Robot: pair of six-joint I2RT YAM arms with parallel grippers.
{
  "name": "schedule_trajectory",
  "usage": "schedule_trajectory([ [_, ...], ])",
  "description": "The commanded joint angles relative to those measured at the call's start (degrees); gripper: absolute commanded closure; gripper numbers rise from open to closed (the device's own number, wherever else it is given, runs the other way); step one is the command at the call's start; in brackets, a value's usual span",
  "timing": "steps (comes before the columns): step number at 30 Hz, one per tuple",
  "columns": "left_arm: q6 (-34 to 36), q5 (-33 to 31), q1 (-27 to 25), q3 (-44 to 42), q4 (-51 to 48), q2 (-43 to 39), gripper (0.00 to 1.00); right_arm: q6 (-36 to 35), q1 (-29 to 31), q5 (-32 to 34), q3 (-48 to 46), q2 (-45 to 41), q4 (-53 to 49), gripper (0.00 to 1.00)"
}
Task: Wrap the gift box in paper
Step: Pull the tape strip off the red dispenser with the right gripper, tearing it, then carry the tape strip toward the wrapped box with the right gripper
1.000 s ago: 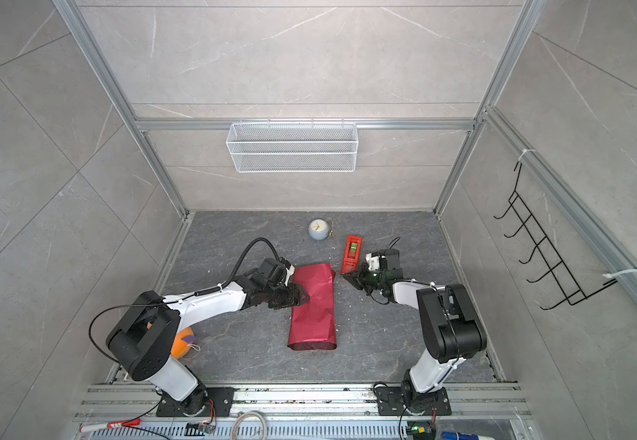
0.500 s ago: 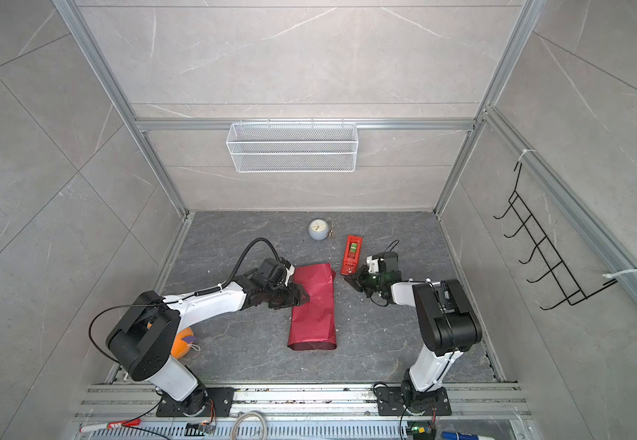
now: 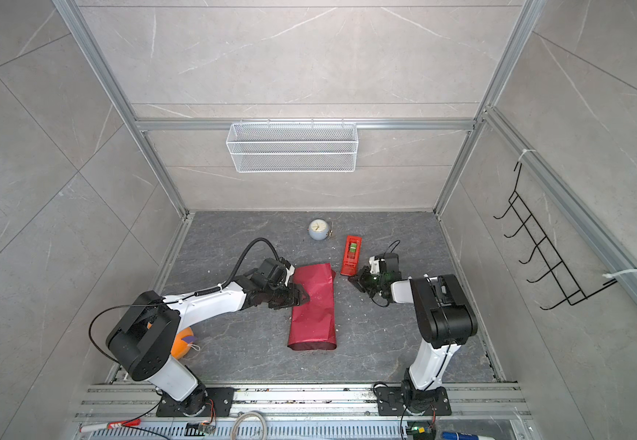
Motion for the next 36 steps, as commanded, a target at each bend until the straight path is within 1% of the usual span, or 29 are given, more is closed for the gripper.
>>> schedule_trajectory([
  [1,0.78,-3.58,0.17,-2.23,-5.56,2.61,0.32,-2.63,-0.63,1.66,-0.43,2.62,-6.98,1.00],
  [5,0.84,-3.66,0.22,-2.26,-5.68,2.45,0.32,-3.38,-1.22,0.48,0.40,2.59,-7.39,1.00],
  [7,0.85,-3.75,0.22,-2.21,-5.81,2.44,0.32,-3.56,-1.44,-0.41,-0.22,0.36,-6.95,1.00],
  [9,0.77,-3.75,0.21,-2.36,-5.73,2.46,0.32,-3.42,-1.44,-0.74,-1.80,-4.02,-6.04,1.00],
  [12,0.68,-3.75,0.22,-2.56,-5.65,2.46,0.32,-2.06,-1.25,-0.79,-5.65,-13.53,-3.66,1.00],
  [16,0.60,-3.66,0.19,-2.44,-5.56,2.79,0.32,0.38,1.18,2.59,-10.27,-25.44,-2.91,1.00],
  [18,0.60,-3.58,0.19,-2.21,-5.62,2.98,0.32,2.78,3.95,6.20,-12.56,-30.89,-1.84,1.00],
  [20,0.61,-3.62,0.21,-2.21,-5.55,3.06,0.32,4.71,7.45,10.58,-13.57,-34.52,-1.87,1.00],
  [22,0.58,-3.66,0.21,-2.21,-5.62,3.02,0.32,6.92,11.41,16.63,-14.83,-37.62,-0.60,1.00],
  [25,0.51,-3.64,0.19,-2.30,-5.64,3.02,0.32,10.03,18.57,27.63,-17.23,-40.59,2.43,1.00],
  [28,0.61,-3.67,0.21,-2.22,-5.64,3.04,0.32,11.02,25.21,37.29,-18.94,-40.63,5.65,1.00],
  [33,0.71,-3.57,0.19,-1.95,-5.91,3.06,0.32,10.83,35.98,51.45,-20.09,-36.79,10.78,1.00],
  [36,0.79,-3.66,0.22,-1.74,-6.24,3.00,0.32,9.96,39.59,56.04,-20.57,-33.86,14.63,1.00],
])
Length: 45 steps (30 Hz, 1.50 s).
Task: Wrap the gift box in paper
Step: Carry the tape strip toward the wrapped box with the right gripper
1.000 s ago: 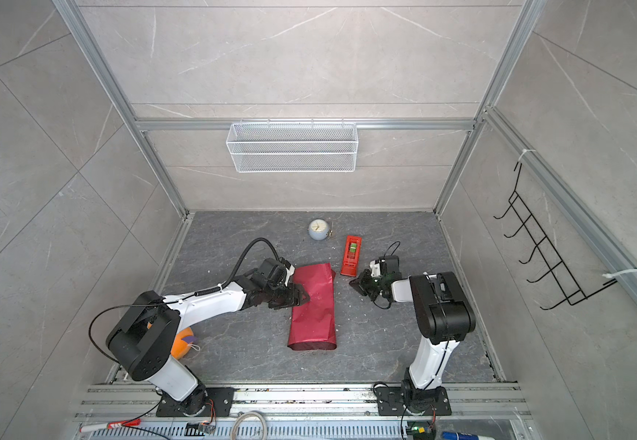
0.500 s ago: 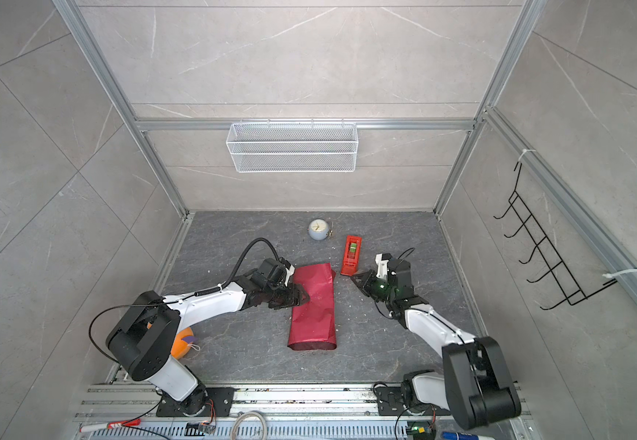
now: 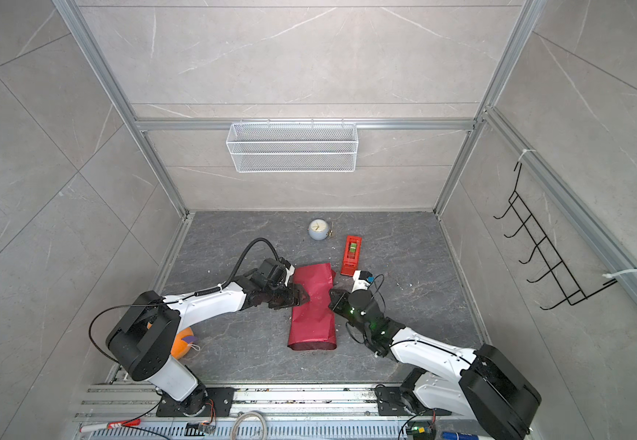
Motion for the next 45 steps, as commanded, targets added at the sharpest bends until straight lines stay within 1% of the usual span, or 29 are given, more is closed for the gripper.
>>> schedule_trajectory([
  [1,0.85,-3.79,0.21,-1.42,-6.74,3.01,0.32,-0.02,2.66,10.80,-0.95,3.15,6.97,1.00],
  [6,0.95,-3.80,0.21,-1.25,-6.78,3.35,0.32,-0.07,4.48,11.88,-0.80,7.82,9.97,1.00],
  [17,0.95,-3.71,0.15,-1.72,-6.43,3.36,0.32,-1.60,4.69,13.71,-2.94,9.68,10.90,1.00],
  [22,0.86,-3.69,0.15,-1.69,-6.34,3.38,0.32,-1.94,4.68,13.33,-3.50,11.34,11.86,1.00],
  [24,0.87,-3.76,0.23,-1.83,-6.18,3.23,0.32,-4.22,4.69,13.18,-3.99,12.33,13.27,1.00],
  [27,0.87,-3.71,0.17,-1.94,-6.08,3.31,0.32,-5.10,4.69,12.95,-4.48,13.05,13.66,1.00],
  [35,0.82,-3.53,0.24,-2.13,-5.74,3.49,0.32,-9.93,4.69,12.38,-5.33,12.39,14.33,1.00],
  [45,0.81,-3.47,0.23,-2.04,-5.82,3.49,0.32,-10.90,4.64,13.07,-5.15,11.12,12.15,0.89],
])
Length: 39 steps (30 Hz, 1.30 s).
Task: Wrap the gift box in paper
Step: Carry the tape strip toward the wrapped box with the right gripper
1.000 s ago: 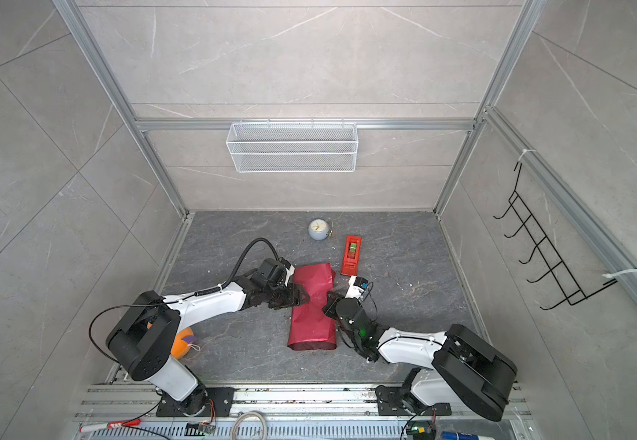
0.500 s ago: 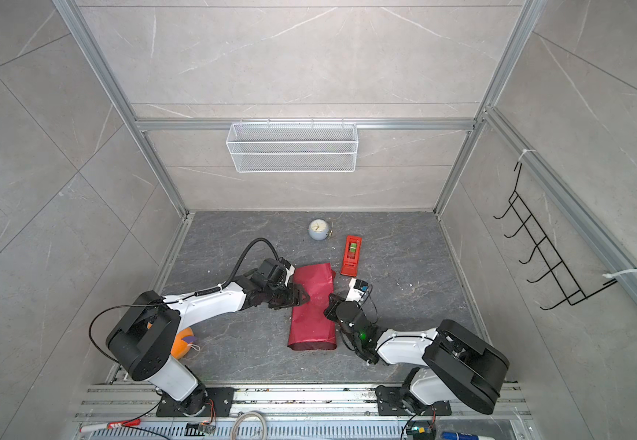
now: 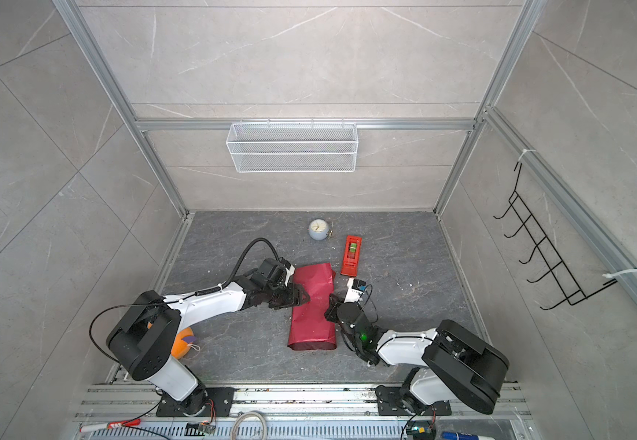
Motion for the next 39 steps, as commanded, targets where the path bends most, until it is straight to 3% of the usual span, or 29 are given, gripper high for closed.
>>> schedule_trajectory([
  [1,0.80,-4.03,0.19,-2.12,-6.06,3.18,0.32,-1.45,0.18,1.04,-1.06,-0.75,-3.09,0.88],
  [28,0.86,-4.12,0.19,-2.24,-6.10,3.01,0.32,-0.88,-3.43,-1.00,-1.17,-2.92,-6.78,0.64],
  [34,0.89,-4.19,0.24,-2.10,-6.24,3.04,0.32,-2.04,-7.60,-3.94,-2.83,-8.40,-10.89,0.54],
  [39,0.86,-4.21,0.20,-2.12,-6.15,2.85,0.32,-5.02,-13.12,-5.98,-1.86,-20.06,-24.96,0.46],
])
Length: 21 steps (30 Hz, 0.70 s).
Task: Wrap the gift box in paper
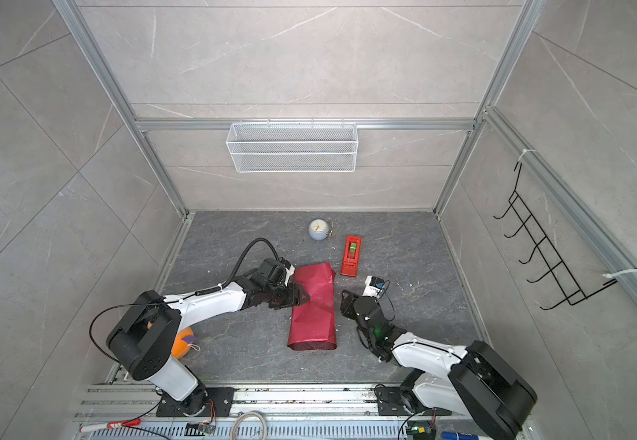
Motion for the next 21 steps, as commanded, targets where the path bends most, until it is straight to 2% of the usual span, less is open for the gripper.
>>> schedule_trajectory([
  [1,0.87,-4.34,0.28,-2.06,-6.21,2.89,0.32,-4.37,-1.90,-1.63,2.01,-7.73,-14.08,0.44],
  [4,0.97,-4.40,0.20,-2.04,-6.32,2.73,0.32,-8.42,-1.92,-3.61,7.03,-11.61,-25.31,0.42],
  [9,0.80,-4.56,0.28,-1.95,-6.21,2.76,0.32,-10.81,-0.53,-10.37,18.30,-5.97,-38.74,0.45],
  [13,0.67,-4.58,0.17,-1.99,-6.39,2.71,0.32,-10.93,1.98,-12.40,25.44,-0.02,-44.40,0.53],
  [21,0.78,-4.85,0.16,-1.70,-6.75,2.47,0.32,-13.33,3.99,-15.95,35.12,10.31,-49.43,0.60],
])
